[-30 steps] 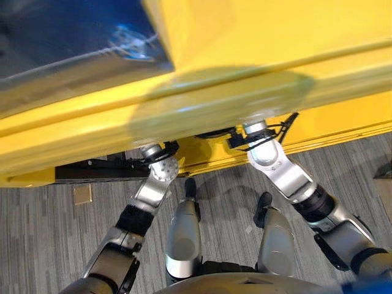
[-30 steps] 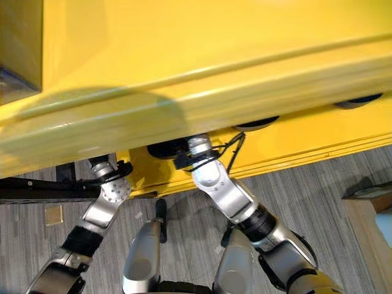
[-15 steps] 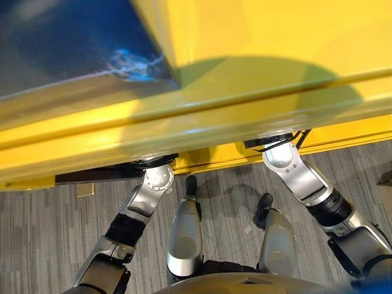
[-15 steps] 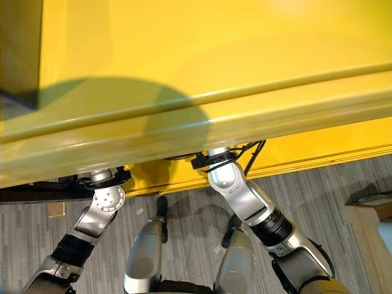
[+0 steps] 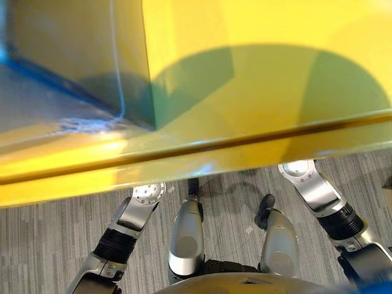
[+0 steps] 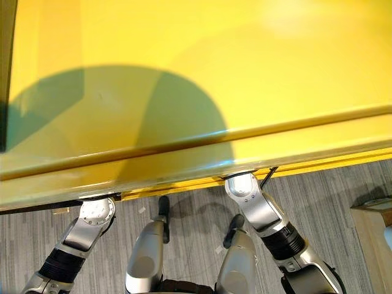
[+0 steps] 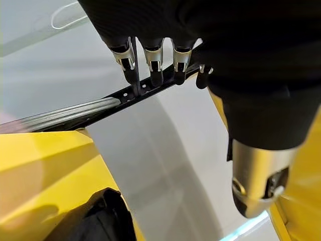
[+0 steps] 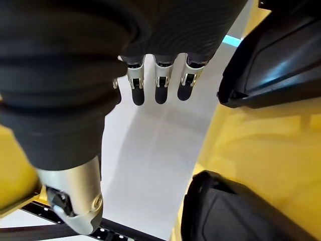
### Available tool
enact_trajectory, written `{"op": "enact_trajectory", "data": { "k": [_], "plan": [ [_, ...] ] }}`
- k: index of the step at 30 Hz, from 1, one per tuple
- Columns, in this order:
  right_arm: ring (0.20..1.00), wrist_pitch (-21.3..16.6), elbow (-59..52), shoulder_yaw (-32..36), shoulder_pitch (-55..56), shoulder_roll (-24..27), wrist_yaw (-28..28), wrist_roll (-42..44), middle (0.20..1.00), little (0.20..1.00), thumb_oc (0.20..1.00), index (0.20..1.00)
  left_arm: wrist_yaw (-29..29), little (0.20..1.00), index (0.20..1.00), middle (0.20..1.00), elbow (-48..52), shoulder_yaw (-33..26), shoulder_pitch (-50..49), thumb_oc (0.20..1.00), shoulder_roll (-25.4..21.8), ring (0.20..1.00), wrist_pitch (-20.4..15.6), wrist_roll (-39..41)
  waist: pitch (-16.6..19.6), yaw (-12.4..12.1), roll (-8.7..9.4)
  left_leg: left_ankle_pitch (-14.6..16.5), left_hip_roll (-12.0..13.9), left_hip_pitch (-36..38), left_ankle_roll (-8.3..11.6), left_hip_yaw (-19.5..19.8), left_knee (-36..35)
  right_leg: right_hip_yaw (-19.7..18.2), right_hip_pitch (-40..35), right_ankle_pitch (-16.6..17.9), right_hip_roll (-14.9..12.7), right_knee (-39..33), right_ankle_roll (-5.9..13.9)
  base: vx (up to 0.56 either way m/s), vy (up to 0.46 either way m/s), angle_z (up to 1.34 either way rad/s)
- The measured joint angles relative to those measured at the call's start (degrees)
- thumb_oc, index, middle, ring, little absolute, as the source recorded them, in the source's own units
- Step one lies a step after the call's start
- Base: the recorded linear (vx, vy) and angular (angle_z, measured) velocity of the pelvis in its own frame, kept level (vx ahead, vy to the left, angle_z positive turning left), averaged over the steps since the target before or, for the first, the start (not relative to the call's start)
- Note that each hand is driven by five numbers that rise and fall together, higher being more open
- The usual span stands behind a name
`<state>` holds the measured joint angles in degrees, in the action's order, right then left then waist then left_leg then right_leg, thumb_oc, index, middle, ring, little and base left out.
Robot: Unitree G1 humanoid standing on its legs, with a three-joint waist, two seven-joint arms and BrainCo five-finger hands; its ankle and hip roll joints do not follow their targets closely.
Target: Move parts from the plastic box to the shelf.
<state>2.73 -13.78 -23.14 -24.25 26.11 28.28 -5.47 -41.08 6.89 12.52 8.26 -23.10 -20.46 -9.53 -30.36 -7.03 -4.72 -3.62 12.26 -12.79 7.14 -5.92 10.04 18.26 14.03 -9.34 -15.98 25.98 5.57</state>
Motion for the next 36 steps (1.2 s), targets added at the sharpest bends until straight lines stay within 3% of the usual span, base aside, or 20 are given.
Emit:
{"op": "enact_trajectory", "data": {
  "k": [7,10,11,12,13,15,16,17,19,20,22,24,25,28,36],
  "plan": [
    [1.0,-0.12,0.0,0.05,-0.67,0.38,0.15,2.07,1.0,1.0,1.0,1.0,-0.65,1.0,1.0,1.0,1.04,-0.93,-2.42,1.0,-0.11,1.0,-1.23,0.16,0.07,-0.63,-1.41,-2.53,1.37,-0.15,-0.41,-0.16,-1.73,2.52,0.83,-3.63,0.17,4.72,-1.79,-0.02,-0.105,0.18],
    [1.0,-0.06,0.0,-0.14,-0.79,0.2,0.34,2.66,1.0,1.0,1.0,1.0,-0.66,1.0,1.0,1.0,1.08,-1.44,-3.0,1.0,-0.14,1.0,-1.25,0.21,0.2,-2.04,-1.79,-4.8,2.99,0.46,-2.34,-1.67,-5.09,4.52,0.82,-4.78,1.35,5.4,-3.26,-0.05,-0.116,0.43],
    [1.0,0.28,-0.08,-0.11,-0.64,-0.17,2.45,3.3,1.0,1.0,1.0,1.0,-0.43,1.0,1.0,1.0,1.16,-0.69,-2.05,1.0,0.13,1.0,-1.59,0.19,0.24,-0.7,-1.98,-10.24,2.77,0.89,-10.64,-8.11,-10.36,8.2,-0.72,-5.08,1.36,4.74,-4.45,-0.19,-0.073,0.96],
    [1.0,0.31,-0.16,-0.19,-0.88,-0.29,2.99,3.8,1.0,1.0,1.0,1.0,-0.51,1.0,1.0,1.0,1.69,-0.1,-1.03,1.0,-0.37,1.0,-2.02,0.15,0.23,-0.24,-1.65,-7.31,3.39,1.47,-14.72,-11.65,-12.04,9.64,-0.88,-5.02,0.59,4.55,-5.52,-0.17,-0.037,1.05],
    [1.0,0.35,-0.16,-0.2,-1.31,-0.2,3.36,4.33,1.0,1.0,1.0,1.0,-0.7,1.0,1.0,1.0,1.71,-0.08,-0.36,1.0,-1.13,1.0,-2.44,0.17,-0.12,-0.34,-0.22,-2.38,4.47,0.18,-12.24,-15.77,-7.72,10.3,-0.36,-5.01,-0.72,4.79,-6.49,-0.17,-0.002,0.38],
    [1.0,0.6,-0.16,-0.39,-2.01,0.85,3.52,4.73,1.0,1.0,1.0,1.0,-2.22,1.0,1.0,1.0,1.15,-0.15,-1.17,1.0,-1.73,1.0,-2.49,0.41,-0.45,-0.35,0.74,0.94,5.33,-0.67,-7.77,-16.18,9.14,9.24,-0.4,-4.98,-2.5,5.33,-6.66,-0.21,0.021,-0.06],
    [1.0,0.56,-0.09,-0.29,-2.55,2.27,3.86,4.92,1.0,1.0,1.0,1.0,-3.42,1.0,1.0,1.0,0.91,-0.17,-1.31,1.0,-1.94,1.0,-2.7,0.52,-0.24,1.33,0.6,1.16,4.7,-0.7,-2.83,-15.48,14.32,8.97,-0.23,-4.91,-2.57,6.26,-6.34,-0.24,0.059,-0.12],
    [1.0,0.48,0.11,0.03,-3.11,2.84,4.18,5.32,1.0,1.0,1.0,1.0,-4.47,1.0,1.0,1.0,0.71,-0.19,-0.26,1.0,-2.11,1.0,-2.74,0.61,-0.21,1.35,1.73,-0.86,3.89,-2.22,-0.26,-14.01,16.11,8.52,0.91,-4.68,-3.9,7.01,-6.58,-0.19,0.195,-0.17],
    [1.0,0.35,1.64,0.43,-5.19,3.62,4.6,5.4,1.0,1.0,1.0,1.0,-5.97,1.0,1.0,1.0,0.7,-0.1,2.06,1.0,-2.32,1.0,-3.33,0.66,-0.32,0.92,2.29,-0.48,5.13,-6.64,-0.18,-9.61,23.57,7.6,1.5,-3.62,-3.48,6.0,-6.03,-0.11,0.257,-0.33],
    [1.0,0.19,1.81,1.99,-4.86,3.17,4.49,5.41,1.0,1.0,1.0,1.0,-6.01,1.0,1.0,1.0,0.59,0.22,3.2,1.0,-2.04,1.0,-3.52,0.44,-0.29,1.68,2.24,3.93,4.74,-7.85,-0.97,-8.69,26.78,7.63,1.35,-3.34,-3.23,6.27,-5.82,-0.01,0.217,-0.25],
    [1.0,0.06,1.26,3.6,-3.7,3.14,4.65,5.41,1.0,1.0,1.0,1.0,-5.66,1.0,1.0,1.0,0.61,0.41,4.37,1.0,-2.31,1.0,-4.0,-0.35,-0.17,2.7,2.22,10.64,2.51,-4.43,-6.07,-13.15,24.62,7.0,0.83,-2.58,-3.47,6.12,-4.78,-0.03,0.156,-0.11],
    [1.0,-0.19,1.69,4.91,-2.77,2.71,5.0,5.39,1.0,1.0,1.0,1.0,-5.0,1.0,1.0,1.0,-0.13,1.84,7.53,1.0,-2.33,1.0,-3.88,-0.57,-0.16,3.77,2.55,14.16,0.0,-1.64,-4.87,-14.06,19.18,6.62,0.06,-1.22,-4.14,5.6,-2.8,-0.06,0.103,0.2],
    [1.0,-0.66,3.09,4.38,-2.9,0.61,4.9,5.4,1.0,1.0,1.0,1.0,-3.79,1.0,1.0,1.0,-0.15,5.64,9.26,1.0,-2.28,1.0,-3.88,-1.45,-0.02,2.93,2.8,14.66,-1.15,-1.7,-5.82,-14.26,19.34,6.22,-0.04,0.5,-4.94,4.38,-1.99,-0.06,0.124,0.15],
    [1.0,-1.78,3.89,4.3,-2.64,-1.38,4.61,5.38,1.0,1.0,1.0,1.0,-2.49,1.0,1.0,1.0,0.15,8.26,10.03,1.0,-2.16,1.0,-3.55,-3.0,0.31,4.12,3.37,16.76,-2.44,-2.05,-8.26,-15.56,22.28,5.04,-0.49,1.95,-6.69,4.16,-0.26,-0.05,0.131,-0.01],
    [1.0,-2.36,3.81,4.36,-2.24,-0.89,4.58,5.37,1.0,1.0,1.0,1.0,-2.78,1.0,1.0,1.0,0.06,7.26,8.77,1.0,-2.15,1.0,-2.16,-2.86,0.7,4.84,4.04,17.36,-1.63,-2.1,-8.35,-15.79,24.12,3.79,0.41,1.32,-6.51,6.16,-0.55,-0.05,0.067,-0.05]
  ]
}}
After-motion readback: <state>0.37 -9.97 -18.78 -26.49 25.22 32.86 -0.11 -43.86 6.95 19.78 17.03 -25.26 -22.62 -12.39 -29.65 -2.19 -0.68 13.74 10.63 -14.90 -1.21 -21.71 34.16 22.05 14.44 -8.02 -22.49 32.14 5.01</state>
